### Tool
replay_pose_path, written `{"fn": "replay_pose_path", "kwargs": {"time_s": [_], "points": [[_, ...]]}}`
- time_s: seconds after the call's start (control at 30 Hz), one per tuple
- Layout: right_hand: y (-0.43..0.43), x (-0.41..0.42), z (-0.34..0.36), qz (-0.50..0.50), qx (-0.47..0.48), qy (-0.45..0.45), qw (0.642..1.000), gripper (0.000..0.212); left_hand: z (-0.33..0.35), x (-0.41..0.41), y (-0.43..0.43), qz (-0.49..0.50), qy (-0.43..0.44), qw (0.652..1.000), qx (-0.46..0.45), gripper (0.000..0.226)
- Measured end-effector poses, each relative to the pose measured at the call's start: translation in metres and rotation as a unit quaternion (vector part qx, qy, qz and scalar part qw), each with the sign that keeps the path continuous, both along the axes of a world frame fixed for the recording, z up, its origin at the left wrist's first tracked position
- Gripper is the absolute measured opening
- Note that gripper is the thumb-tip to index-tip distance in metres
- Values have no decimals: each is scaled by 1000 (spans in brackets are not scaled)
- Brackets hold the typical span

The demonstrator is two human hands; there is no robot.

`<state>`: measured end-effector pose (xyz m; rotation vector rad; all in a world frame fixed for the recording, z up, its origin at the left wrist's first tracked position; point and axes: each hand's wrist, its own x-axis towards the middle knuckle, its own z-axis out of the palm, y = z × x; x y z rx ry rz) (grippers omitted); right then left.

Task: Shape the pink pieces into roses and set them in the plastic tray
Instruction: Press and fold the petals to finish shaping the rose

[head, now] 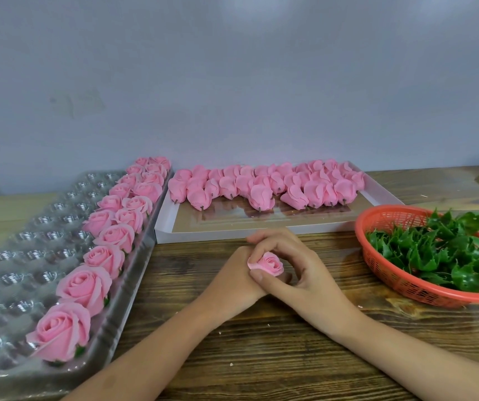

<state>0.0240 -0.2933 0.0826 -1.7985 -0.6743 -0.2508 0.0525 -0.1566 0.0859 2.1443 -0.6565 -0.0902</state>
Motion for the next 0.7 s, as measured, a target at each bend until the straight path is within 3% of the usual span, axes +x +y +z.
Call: {"fn": "replay_pose_path", "kwargs": {"time_s": [0.2, 0.33, 0.5, 0.6, 0.7], "points": [[-1, 0, 1, 19, 22, 18, 999, 11, 0, 2, 1, -10, 11, 1000, 20, 2], [-1, 1, 1, 28, 36, 32, 998, 9, 2, -2, 2, -27, 28, 999, -36, 6], [1, 3, 1, 15, 50, 51, 997, 19, 6, -5, 7, -47, 55, 994, -84, 34], [0, 4, 2, 9, 97, 91, 991, 21, 2, -3, 7, -42, 74, 992, -97, 14], [-2, 7, 2, 19, 129, 135, 982, 14, 2, -3, 9, -56, 83, 991, -94, 19]]}}
